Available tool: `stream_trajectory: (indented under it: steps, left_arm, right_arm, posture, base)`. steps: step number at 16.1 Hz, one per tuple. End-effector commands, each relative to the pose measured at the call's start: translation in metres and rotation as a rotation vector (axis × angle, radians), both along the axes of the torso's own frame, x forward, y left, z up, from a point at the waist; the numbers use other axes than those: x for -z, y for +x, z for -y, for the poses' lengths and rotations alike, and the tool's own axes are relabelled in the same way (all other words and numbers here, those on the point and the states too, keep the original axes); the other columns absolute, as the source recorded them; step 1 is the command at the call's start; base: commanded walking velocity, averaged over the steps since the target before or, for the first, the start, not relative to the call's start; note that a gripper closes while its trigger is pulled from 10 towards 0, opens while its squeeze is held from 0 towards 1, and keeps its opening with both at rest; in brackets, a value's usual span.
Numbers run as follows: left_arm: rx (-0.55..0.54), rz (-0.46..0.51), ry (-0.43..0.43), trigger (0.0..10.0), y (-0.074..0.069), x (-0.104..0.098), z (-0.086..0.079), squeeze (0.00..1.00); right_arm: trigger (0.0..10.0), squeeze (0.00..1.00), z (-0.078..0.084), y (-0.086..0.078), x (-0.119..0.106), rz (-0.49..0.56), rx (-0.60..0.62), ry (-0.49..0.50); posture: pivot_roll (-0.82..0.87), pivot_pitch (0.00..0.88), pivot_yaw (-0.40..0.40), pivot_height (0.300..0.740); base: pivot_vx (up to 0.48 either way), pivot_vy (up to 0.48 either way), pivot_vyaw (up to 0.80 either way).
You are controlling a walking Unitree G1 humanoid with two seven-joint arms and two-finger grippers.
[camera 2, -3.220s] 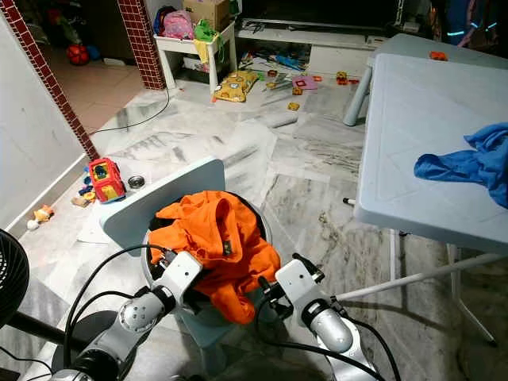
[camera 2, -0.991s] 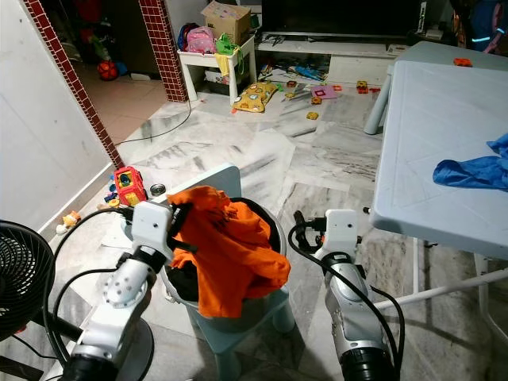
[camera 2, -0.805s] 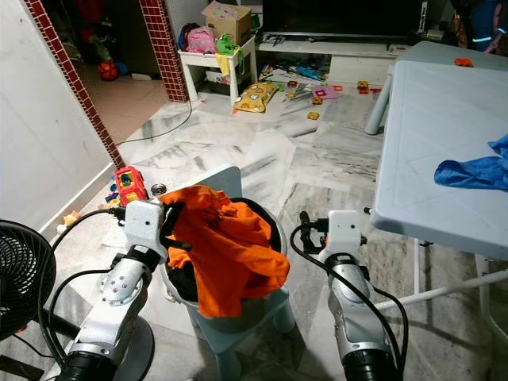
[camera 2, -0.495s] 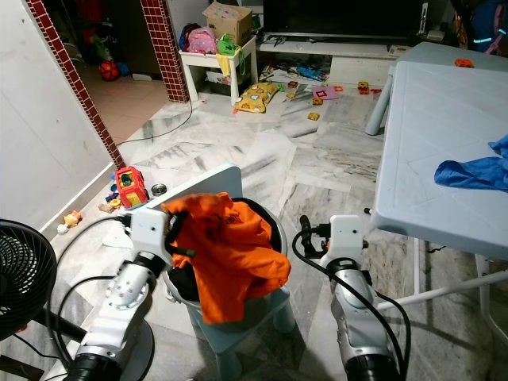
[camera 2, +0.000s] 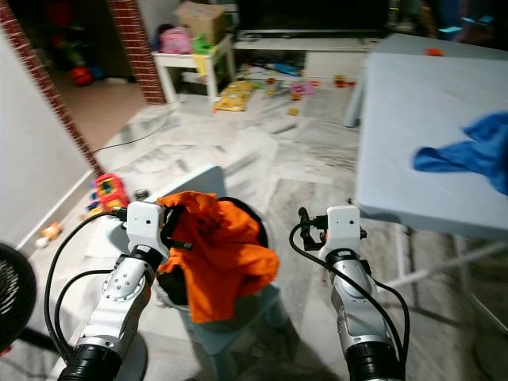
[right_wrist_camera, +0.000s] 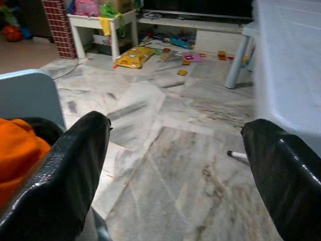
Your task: Hang hanger
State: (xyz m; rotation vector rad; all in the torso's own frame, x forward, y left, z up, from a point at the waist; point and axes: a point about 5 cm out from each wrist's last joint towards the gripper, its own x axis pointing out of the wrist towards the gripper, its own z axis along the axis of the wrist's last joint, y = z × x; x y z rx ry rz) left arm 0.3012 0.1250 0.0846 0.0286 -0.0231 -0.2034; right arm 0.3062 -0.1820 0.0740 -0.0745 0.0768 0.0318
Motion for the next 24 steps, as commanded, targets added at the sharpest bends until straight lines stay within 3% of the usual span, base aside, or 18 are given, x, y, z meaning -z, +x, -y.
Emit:
stream_trajectory:
  steps: [1,14,24]
  left_arm:
    - [0.015,0.004,0.003,10.0,0.002,-0.001,0.001,0.0]
    - [0.023,-0.007,-0.019,10.0,-0.001,0.003,0.008,0.0]
    - [0.059,-0.001,-0.016,10.0,0.005,-0.001,0.017,0.0]
  right_arm:
    - [10.0,0.0,0.001,-0.001,-0.002,0.014,0.005,-0.01]
    - [10.0,0.0,-0.003,-0.003,-0.001,0.008,-0.026,-0.036]
    - [10.0,0.0,-0.003,-0.004,0.001,0.01,-0.019,-0.046]
  posture:
    - [-0.12,0.0,0.093,0.74]
    - [-0.12,0.0,0.072,0.74]
    - [-0.14,0.0,0.092,0.74]
  base:
    - [0.0,-0.311,-0.8]
    - [0.0,-0.335,-0.06]
    - [0.0,-0.336,0.0]
